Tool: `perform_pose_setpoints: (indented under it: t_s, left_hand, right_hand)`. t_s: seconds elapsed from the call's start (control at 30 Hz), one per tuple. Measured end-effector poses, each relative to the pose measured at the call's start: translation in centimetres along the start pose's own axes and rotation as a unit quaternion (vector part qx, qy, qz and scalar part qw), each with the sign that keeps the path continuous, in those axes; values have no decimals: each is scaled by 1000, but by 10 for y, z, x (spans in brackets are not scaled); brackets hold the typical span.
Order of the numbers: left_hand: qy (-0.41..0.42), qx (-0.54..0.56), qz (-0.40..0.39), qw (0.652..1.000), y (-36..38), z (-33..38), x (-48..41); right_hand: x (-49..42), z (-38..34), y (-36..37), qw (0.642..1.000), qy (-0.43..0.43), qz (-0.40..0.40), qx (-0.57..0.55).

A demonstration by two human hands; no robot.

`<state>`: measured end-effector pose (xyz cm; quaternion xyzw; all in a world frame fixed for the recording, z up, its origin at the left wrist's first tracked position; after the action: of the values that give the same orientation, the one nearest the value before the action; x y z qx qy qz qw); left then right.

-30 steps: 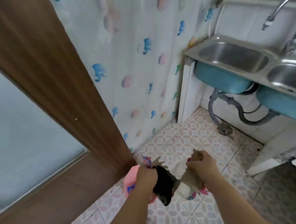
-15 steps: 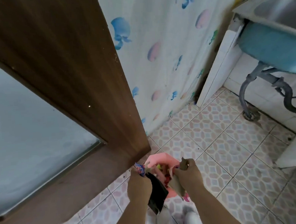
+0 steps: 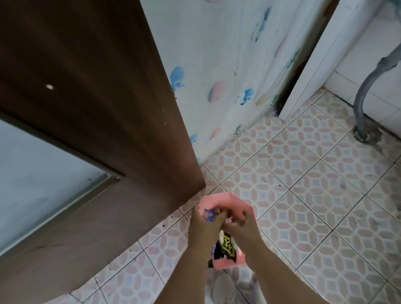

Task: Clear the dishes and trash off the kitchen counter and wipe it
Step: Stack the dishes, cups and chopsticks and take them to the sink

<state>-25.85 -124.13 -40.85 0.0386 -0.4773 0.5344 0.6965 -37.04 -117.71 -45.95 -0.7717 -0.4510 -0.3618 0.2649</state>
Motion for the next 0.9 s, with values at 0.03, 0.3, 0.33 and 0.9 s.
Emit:
perform_pose_setpoints:
  t_s: [0.03, 0.3, 0.33, 0.9]
  left_hand:
    - [-6, 2, -10, 1000, 1, 0, -3]
    - [-66, -17, -18, 998, -9, 12, 29]
    - [-66, -23, -15, 997, -12, 18, 39]
    - [155, -145, -95, 973, 6, 232, 239]
  right_hand:
    - [-8, 9, -1, 1000, 13, -4, -2]
    - [67, -40, -27, 998, 49, -28, -16]
    - [80, -49, -34, 998, 45, -26, -19]
    - [268, -187, -196, 978, -97, 111, -146]
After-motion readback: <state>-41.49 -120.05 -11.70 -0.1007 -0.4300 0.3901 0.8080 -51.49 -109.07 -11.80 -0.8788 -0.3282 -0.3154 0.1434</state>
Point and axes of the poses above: each hand's wrist, its own x-axis away from the middle knuckle, its own y-axis out of the palm, z = x × y, the point moved 5 cm from there along -x, towards the middle knuckle, and after that the axes turned 7 degrees about -x, right-handed, at the moved point
